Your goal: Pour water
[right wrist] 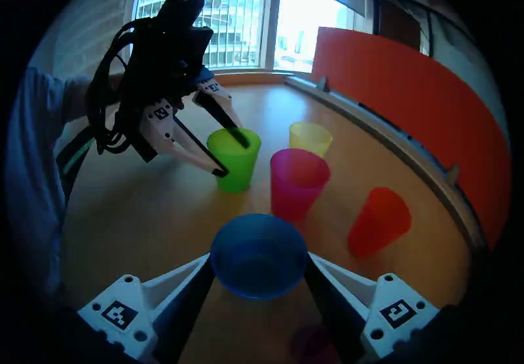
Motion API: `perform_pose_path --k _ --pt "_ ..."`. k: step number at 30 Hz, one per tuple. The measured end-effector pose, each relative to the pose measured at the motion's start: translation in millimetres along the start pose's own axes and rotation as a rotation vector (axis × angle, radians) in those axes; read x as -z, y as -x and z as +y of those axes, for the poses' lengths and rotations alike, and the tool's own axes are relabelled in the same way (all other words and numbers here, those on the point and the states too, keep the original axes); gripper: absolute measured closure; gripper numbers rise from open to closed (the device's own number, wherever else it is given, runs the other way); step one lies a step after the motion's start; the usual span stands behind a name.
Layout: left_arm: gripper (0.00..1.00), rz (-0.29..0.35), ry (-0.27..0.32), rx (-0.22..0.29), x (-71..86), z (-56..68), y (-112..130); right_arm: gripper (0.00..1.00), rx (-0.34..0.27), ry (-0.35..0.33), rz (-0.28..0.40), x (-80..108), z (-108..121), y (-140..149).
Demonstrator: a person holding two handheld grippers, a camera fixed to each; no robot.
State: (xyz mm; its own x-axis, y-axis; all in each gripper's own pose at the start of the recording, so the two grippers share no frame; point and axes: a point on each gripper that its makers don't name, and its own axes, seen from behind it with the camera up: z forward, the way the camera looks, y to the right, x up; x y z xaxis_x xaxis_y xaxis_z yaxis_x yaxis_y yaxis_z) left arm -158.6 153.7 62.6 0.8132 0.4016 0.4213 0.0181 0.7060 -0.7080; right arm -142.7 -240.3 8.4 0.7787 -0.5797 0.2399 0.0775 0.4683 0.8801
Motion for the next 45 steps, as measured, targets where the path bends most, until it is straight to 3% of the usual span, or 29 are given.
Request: perform_pose_path --k 9,17,32,45 --pt "0.13 0.023 -0.003 0.008 8.5 0.2 -7.0 0.08 -0.021 0.005 0.027 5.3 -0.6 -4.3" --pt "0.13 0.073 -0.01 0.015 21.3 2.4 -26.0 0.08 -0.029 0.027 0.089 23.7 -1.0 -23.4" --pt "0.13 0.241 -0.055 0.018 57.3 1.0 -81.4 0.08 -0.066 0.114 0.238 72.9 8.0 -60.6" --pt "0.13 0.377 -0.067 0.013 91.0 9.8 -125.0 0.08 -0.076 0.177 0.378 110.4 12.2 -92.7"
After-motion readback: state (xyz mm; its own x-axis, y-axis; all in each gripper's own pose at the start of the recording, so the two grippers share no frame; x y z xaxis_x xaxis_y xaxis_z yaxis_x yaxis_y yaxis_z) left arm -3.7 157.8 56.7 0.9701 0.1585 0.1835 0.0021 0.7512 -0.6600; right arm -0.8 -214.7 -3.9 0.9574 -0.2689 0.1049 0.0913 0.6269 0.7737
